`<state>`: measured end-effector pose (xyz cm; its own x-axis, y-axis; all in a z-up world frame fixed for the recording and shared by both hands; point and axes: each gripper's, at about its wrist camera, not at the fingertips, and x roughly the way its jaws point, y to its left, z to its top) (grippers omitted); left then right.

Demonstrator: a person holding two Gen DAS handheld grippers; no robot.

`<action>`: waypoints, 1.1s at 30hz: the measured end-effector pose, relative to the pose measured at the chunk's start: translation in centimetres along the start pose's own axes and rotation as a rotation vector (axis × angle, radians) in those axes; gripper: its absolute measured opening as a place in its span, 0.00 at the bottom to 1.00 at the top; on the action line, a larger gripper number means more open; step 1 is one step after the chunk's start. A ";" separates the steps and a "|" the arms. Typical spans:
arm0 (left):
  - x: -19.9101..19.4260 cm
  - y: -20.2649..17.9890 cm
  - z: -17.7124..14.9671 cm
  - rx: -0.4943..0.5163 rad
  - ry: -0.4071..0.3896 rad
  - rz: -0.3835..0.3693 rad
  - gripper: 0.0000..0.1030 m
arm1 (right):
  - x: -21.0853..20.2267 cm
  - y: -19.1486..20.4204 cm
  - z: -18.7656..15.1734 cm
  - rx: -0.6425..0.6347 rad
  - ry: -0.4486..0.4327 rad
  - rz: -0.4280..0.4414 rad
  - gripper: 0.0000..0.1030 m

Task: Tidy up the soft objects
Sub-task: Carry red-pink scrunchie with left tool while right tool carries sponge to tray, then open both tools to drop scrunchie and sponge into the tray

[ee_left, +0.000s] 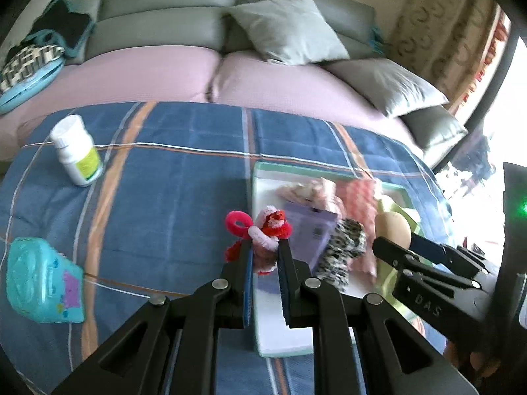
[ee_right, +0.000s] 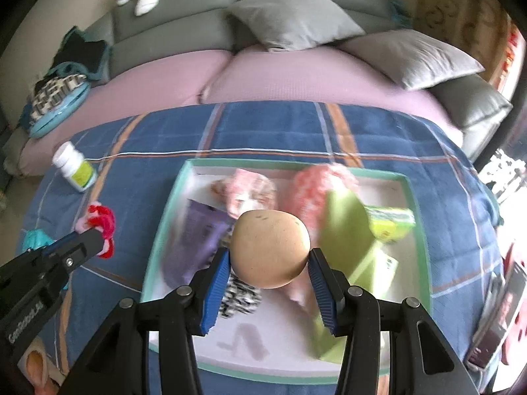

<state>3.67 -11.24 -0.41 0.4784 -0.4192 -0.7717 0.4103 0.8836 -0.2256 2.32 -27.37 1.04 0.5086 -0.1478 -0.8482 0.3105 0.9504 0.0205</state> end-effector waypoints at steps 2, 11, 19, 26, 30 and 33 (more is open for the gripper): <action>0.1 -0.7 -0.3 0.017 0.015 -0.018 0.14 | -0.1 -1.0 -0.4 0.028 0.006 -0.018 0.50; 2.2 -4.0 -2.2 0.112 0.123 -0.050 0.14 | 0.3 -2.3 -1.7 0.054 0.049 -0.042 0.50; 3.9 -3.9 -3.4 0.117 0.214 -0.023 0.15 | 2.5 -1.7 -2.8 0.053 0.130 -0.004 0.50; 5.0 -3.9 -3.9 0.128 0.270 0.000 0.15 | 4.6 -1.7 -3.6 0.062 0.201 -0.007 0.50; 5.4 -4.1 -4.1 0.134 0.288 0.008 0.15 | 5.0 -1.6 -3.8 0.056 0.216 -0.004 0.50; 5.2 -4.3 -4.1 0.140 0.286 0.002 0.15 | 4.9 -1.6 -3.7 0.057 0.213 -0.001 0.51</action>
<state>1.22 -16.35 -5.86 0.2503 -0.3240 -0.9123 0.5218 0.8389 -0.1548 1.33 -28.62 -5.10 0.3285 -0.0822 -0.9409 0.3587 0.9324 0.0437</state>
